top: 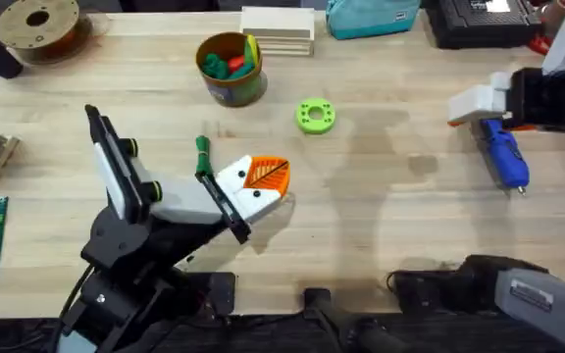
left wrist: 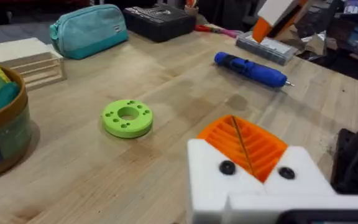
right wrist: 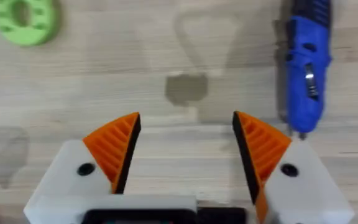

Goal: Pick up the gripper from the table and insert it into the empty holder that is missing its gripper. Then pick up a screw, insert it into the mounting hole, and use the screwdriver to tighten it. Finally, clean up the table by picking up the vegetable and placing it into the bucket.

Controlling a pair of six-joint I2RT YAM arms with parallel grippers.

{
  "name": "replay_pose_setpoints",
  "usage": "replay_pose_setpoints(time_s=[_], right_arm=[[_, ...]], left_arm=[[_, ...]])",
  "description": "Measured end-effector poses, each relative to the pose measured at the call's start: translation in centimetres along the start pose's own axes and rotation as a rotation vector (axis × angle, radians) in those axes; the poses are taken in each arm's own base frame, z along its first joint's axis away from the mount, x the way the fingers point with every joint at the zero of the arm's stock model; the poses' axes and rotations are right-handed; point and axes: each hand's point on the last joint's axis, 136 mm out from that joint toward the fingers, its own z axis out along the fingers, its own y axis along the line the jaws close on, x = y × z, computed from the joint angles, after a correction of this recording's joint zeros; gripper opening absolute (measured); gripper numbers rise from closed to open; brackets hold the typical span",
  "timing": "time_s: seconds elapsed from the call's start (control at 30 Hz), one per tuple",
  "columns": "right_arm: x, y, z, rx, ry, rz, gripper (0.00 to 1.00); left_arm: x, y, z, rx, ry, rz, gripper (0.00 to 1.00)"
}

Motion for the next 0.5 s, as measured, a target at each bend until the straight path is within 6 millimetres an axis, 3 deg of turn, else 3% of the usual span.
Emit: replay_pose_setpoints(time_s=[0.13,0.37,0.5], right_arm=[[-0.9,-3.3,1.6,0.068,0.030,-0.020,0.896],[-4.3,-7.4,4.1,0.138,-0.018,-0.157,0.897],[-4.3,-9.8,5.9,0.152,0.024,-0.203,0.897]], left_arm=[[0.0,0.2,0.0,-0.009,-0.001,0.000,0.009],[0.0,0.2,0.0,-0.011,-0.002,0.000,0.009],[0.0,0.2,0.0,-0.012,-0.002,0.000,0.009]])
